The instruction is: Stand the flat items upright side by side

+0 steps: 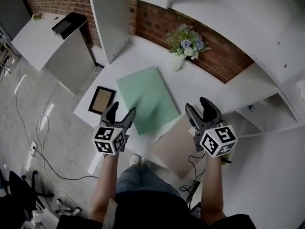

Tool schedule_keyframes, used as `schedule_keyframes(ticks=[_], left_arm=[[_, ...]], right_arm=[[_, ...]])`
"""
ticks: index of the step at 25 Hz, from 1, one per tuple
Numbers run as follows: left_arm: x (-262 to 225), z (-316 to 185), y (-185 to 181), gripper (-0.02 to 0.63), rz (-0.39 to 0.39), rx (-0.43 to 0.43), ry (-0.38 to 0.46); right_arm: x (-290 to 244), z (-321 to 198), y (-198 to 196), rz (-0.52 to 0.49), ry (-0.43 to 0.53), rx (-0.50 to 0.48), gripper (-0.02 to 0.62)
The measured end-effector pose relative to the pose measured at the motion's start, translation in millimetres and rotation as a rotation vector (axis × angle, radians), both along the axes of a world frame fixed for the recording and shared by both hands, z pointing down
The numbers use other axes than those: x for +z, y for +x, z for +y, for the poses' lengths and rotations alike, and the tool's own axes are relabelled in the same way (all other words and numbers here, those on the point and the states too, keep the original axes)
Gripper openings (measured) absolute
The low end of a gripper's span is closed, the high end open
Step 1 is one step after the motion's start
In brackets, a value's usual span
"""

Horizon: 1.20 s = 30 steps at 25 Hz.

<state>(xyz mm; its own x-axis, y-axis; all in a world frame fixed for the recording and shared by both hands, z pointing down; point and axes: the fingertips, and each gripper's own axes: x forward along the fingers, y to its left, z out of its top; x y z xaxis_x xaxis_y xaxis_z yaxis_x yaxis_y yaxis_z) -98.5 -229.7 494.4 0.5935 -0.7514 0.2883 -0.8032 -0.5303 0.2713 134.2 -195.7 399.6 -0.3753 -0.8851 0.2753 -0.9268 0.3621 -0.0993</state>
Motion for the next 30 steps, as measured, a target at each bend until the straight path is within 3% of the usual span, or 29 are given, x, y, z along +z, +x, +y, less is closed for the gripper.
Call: schedule_keyframes(ticks=[4,9,16,22,30], left_arm=[[7,-18,-5,0.292,-0.007,-0.043,-0.050],[36,-33,-14,0.293,-0.011,-0.112,-0.177],[90,-38,-13,0.298,0.045,-0.195,-0.384],[125,-43,-6,0.301,0.041,-0.232,-0.505],[150,-53,-2,0.310,0.090,-0.230,-0.628]], right_arm=[[12,-40,-14,0.104,-0.100,-0.160,0.244],[61,-83,-31,0.234,-0.243,-0.324,0.245],[151,-117,-46,0.267,-0.448,-0.469,0.261],[215,-141,-50,0.243,-0.594,-0.495,0.272],[253,-152,-53,0.170,-0.724,-0.510,0.311]])
